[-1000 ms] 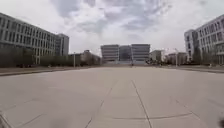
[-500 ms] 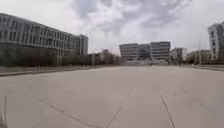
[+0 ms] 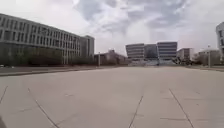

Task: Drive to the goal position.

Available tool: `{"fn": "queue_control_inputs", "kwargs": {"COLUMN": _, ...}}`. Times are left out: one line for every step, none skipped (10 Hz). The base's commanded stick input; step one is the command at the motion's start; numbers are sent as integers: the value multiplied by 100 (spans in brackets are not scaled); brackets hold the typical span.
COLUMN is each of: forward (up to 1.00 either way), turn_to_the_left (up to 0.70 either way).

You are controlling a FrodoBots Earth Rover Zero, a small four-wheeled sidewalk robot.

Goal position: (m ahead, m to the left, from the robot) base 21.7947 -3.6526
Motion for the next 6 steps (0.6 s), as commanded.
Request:
{"fn": "queue_control_inputs", "kwargs": {"forward": 70, "turn_to_the_left": 2}}
{"fn": "queue_control_inputs", "kwargs": {"forward": 70, "turn_to_the_left": 2}}
{"fn": "queue_control_inputs", "kwargs": {"forward": 70, "turn_to_the_left": 1}}
{"fn": "queue_control_inputs", "kwargs": {"forward": 70, "turn_to_the_left": -2}}
{"fn": "queue_control_inputs", "kwargs": {"forward": 70, "turn_to_the_left": -34}}
{"fn": "queue_control_inputs", "kwargs": {"forward": 70, "turn_to_the_left": -33}}
